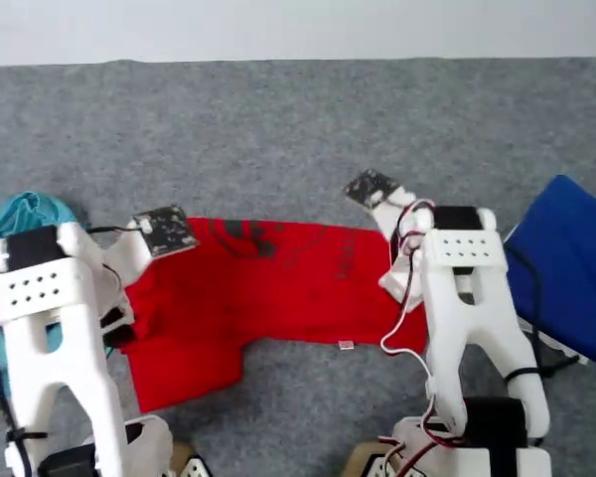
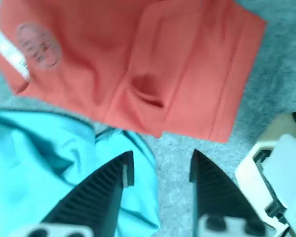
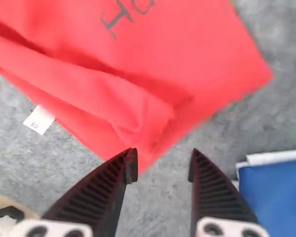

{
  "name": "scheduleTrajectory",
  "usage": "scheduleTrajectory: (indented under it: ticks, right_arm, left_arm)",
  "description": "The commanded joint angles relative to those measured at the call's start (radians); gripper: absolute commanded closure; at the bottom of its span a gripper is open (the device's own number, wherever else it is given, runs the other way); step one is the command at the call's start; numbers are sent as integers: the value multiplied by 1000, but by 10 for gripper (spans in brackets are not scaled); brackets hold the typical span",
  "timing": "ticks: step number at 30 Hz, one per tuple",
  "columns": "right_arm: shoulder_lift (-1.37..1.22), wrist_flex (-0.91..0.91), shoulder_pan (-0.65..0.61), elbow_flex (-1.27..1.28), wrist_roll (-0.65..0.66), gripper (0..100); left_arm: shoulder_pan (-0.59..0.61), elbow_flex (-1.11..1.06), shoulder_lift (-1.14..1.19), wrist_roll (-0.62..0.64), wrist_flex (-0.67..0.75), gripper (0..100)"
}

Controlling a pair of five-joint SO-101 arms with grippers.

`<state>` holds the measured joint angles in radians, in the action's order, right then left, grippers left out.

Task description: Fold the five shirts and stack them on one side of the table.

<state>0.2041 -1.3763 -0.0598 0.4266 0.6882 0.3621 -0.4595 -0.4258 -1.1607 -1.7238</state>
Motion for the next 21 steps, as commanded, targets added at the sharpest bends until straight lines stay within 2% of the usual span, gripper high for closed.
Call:
scheduleTrajectory:
  ticks: [1,5,7,12,14,21]
  right_arm:
    - [41,-84,-4,-163,-35,804]
    - [24,-79,-19,-249,-37,805]
    - [4,-24,-50,-236,-37,816]
    - [-116,133,-127,-221,-37,998]
    - [-185,163,-139,-221,-37,972]
    - [-406,200,-151,-227,-37,988]
  left_arm:
    - [28,74,-29,11,-29,797]
    - [6,127,-23,20,-17,803]
    - [-18,130,-21,86,25,830]
    - [-77,136,-29,199,74,959]
    - [-87,133,-29,224,69,997]
    - [-81,130,-29,275,63,994]
